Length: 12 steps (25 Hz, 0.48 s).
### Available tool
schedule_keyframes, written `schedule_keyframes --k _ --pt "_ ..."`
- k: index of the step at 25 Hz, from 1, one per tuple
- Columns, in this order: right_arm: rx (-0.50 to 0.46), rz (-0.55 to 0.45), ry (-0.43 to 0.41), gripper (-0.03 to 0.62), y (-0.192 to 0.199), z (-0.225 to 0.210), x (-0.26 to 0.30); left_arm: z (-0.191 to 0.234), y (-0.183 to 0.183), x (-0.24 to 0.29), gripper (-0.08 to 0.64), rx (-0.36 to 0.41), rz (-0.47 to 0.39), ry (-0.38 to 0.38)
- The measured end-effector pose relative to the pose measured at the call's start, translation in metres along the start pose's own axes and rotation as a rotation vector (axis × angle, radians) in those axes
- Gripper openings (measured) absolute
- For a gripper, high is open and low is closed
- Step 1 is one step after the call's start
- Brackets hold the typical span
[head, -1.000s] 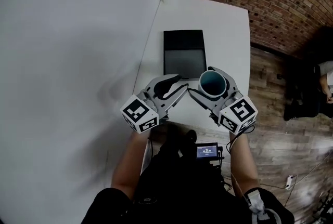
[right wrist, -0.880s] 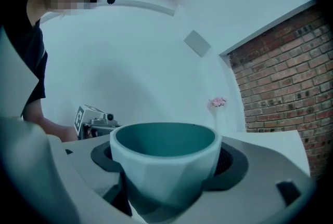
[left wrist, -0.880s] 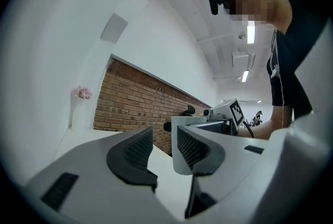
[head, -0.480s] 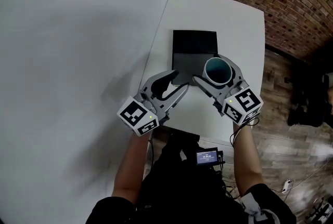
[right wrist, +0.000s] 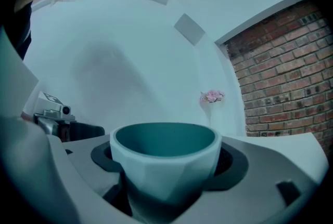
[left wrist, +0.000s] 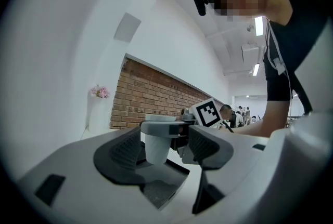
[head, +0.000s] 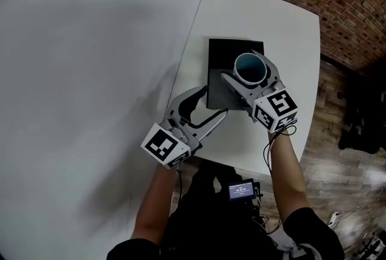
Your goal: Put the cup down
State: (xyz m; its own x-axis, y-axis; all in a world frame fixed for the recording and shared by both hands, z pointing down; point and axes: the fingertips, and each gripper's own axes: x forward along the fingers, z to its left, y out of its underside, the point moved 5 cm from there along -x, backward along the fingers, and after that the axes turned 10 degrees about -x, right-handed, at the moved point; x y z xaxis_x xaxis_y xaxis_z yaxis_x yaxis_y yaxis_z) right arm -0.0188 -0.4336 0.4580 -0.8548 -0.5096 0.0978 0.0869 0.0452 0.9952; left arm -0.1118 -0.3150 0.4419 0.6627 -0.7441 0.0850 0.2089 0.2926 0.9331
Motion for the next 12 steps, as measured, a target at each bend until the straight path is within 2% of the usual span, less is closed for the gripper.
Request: schedule_keyframes --k 4,12 --pt "0.012 -0.003 0.038 0.419 0.008 -0.007 0.024 0.003 0.004 -0.003 0.301 -0.015 0.007 0.008" --pt "0.062 -0.005 0.122 0.419 0.024 -0.022 0.063 0.007 0.013 -0.015 0.304 -0.077 -0.006 0.023"
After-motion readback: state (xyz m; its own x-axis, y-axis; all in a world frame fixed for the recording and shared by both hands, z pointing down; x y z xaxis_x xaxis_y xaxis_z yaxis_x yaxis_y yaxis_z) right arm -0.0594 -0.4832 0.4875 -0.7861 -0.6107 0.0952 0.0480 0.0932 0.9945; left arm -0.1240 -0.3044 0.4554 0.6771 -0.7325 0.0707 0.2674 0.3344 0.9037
